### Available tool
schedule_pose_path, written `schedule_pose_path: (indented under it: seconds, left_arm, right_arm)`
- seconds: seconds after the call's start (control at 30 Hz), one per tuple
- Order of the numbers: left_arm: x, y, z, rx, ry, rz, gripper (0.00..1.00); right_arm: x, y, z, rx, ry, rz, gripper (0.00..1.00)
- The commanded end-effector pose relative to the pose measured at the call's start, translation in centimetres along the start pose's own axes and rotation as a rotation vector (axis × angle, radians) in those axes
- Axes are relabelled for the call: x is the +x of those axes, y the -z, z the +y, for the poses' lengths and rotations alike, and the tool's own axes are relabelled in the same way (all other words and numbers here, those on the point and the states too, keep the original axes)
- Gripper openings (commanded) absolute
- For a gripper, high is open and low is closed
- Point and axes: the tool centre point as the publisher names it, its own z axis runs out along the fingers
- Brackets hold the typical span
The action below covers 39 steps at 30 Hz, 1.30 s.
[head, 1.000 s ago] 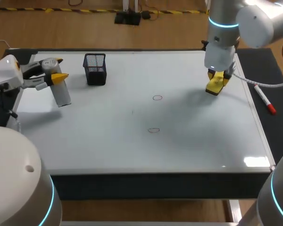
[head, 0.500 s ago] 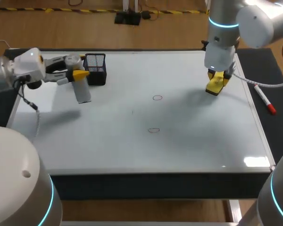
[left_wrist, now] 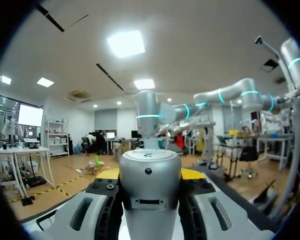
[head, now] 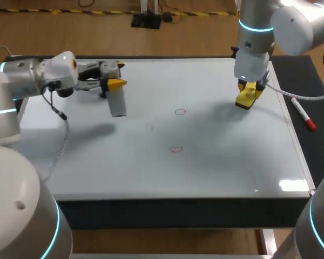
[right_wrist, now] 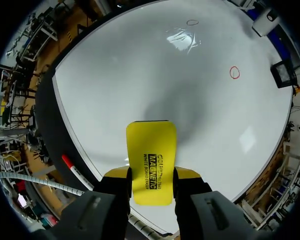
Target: Pick up the inspection probe, press it on each red-marked spot on the whiteboard one by one, put down the probe, pick up the eraser, and wipe off all the red marks.
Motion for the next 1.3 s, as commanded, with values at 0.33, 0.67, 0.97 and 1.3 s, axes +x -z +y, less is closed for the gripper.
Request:
schedule_pose_path:
  seconds: [0.33,0.67,0.97,1.3]
  left_arm:
    - [0.1,-6.5,1.1,0.020,-0.004,0.037,0.00]
    - [-0.2,-11.0,2.5,0.038,0.015,0.063,0.00]
    - [-0.8,-13.5,3.4,0.035,0.022,0.080,0.00]
    - [-1.8,-15.9,4.4,0.029,0.024,0.096,0.00]
  right_arm:
    - [0.0,0.1,-0.1,0.001,0.001,0.004,0.00]
    - [0.0,0.1,-0.1,0.001,0.001,0.004,0.00]
    - [0.0,0.1,-0.1,0.001,0.001,0.004,0.00]
    - [0.0,0.1,-0.1,0.001,0.001,0.004,0.00]
